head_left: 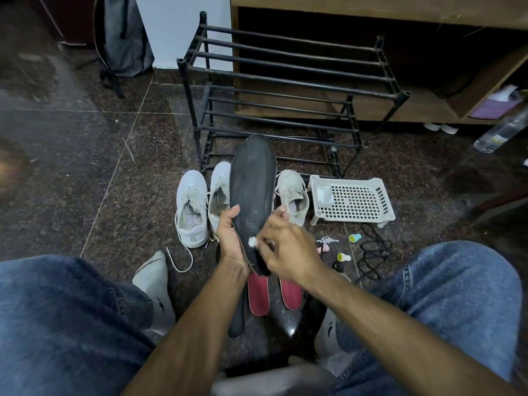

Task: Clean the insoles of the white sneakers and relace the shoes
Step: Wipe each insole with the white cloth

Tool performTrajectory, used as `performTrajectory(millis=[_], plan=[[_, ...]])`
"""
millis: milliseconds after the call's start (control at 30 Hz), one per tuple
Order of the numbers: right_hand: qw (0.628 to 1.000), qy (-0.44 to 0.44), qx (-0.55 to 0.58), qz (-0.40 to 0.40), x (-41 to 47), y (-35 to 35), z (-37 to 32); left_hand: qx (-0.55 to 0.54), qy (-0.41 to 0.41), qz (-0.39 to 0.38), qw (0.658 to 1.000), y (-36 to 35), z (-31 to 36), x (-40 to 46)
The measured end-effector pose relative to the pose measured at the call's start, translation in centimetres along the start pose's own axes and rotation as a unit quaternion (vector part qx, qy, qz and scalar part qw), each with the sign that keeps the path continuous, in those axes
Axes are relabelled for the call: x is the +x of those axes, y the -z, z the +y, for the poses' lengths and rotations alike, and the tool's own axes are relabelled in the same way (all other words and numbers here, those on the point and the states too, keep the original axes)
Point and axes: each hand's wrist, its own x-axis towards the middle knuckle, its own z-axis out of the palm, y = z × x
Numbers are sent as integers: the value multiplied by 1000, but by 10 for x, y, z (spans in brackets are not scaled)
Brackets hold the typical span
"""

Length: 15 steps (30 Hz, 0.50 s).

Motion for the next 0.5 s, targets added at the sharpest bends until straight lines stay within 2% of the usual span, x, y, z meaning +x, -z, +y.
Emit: performTrajectory(millis=[67, 167, 333, 500], plan=[[998, -33, -35, 34, 18, 3, 5, 3, -19, 17, 1000, -3, -4, -1], [995, -86, -17, 56, 32, 1, 4, -16, -19, -5, 1000, -3, -6, 1], [992, -29, 115, -33, -3, -9, -8, -29, -36, -49, 998, 9, 4, 6], [1000, -14, 8, 15, 12, -3, 4, -12, -16, -17, 1000, 3, -6, 3]])
